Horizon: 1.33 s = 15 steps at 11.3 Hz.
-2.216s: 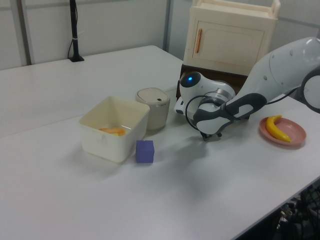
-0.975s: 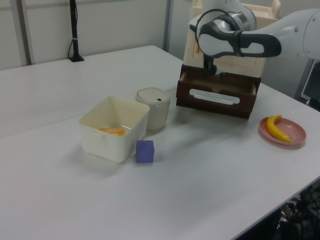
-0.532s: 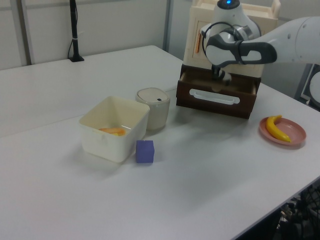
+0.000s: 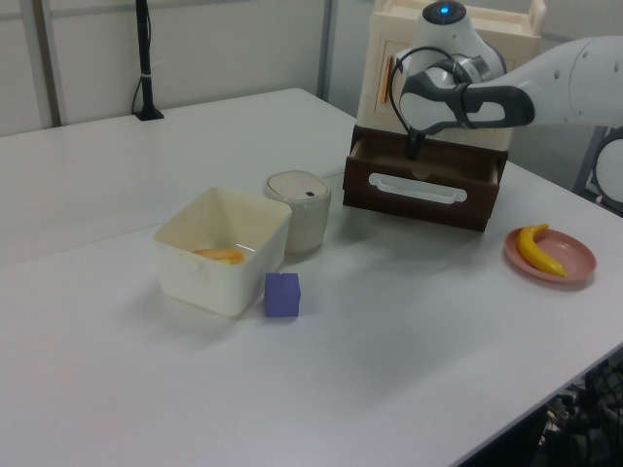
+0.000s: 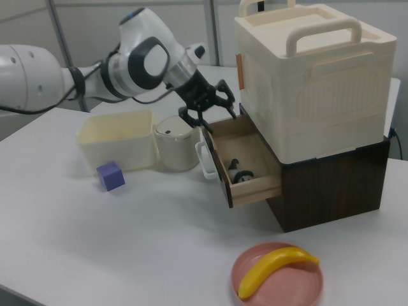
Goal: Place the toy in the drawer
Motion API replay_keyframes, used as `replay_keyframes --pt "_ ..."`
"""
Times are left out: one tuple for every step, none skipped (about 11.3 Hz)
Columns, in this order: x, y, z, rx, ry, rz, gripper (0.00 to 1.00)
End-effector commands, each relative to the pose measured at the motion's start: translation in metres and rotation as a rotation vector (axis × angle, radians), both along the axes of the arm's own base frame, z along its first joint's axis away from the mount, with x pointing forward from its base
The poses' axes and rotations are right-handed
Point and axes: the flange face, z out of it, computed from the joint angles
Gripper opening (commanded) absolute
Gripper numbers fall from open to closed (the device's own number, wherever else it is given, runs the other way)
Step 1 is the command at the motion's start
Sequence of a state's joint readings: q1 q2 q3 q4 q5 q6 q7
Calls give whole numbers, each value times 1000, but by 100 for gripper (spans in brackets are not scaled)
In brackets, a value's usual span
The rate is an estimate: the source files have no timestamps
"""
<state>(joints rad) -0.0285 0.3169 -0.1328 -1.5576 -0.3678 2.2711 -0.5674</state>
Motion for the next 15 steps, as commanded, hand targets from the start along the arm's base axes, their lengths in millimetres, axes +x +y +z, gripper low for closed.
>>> replay_keyframes --pt "-24 59 22 93 43 -124 86" --pt "-31 79 23 138 75 -174 100" --pt "-41 99 25 172 121 -214 100" --pt "-53 120 28 211 175 -259 100" --pt "-68 136 36 257 220 -324 100" --pt "-83 149 46 318 248 -394 100" --pt "-101 159 61 379 265 -501 100" --pt "-109 163 65 406 258 -599 100" --pt "-112 164 63 419 229 -712 100" --pt "-116 160 66 427 209 -766 100" --pt "-117 155 58 421 229 -738 100" --pt "-115 153 54 430 241 -708 100" --pt "-113 151 50 474 237 -711 100" --pt "-111 148 51 488 226 -716 100" --pt "-110 142 52 491 219 -725 100"
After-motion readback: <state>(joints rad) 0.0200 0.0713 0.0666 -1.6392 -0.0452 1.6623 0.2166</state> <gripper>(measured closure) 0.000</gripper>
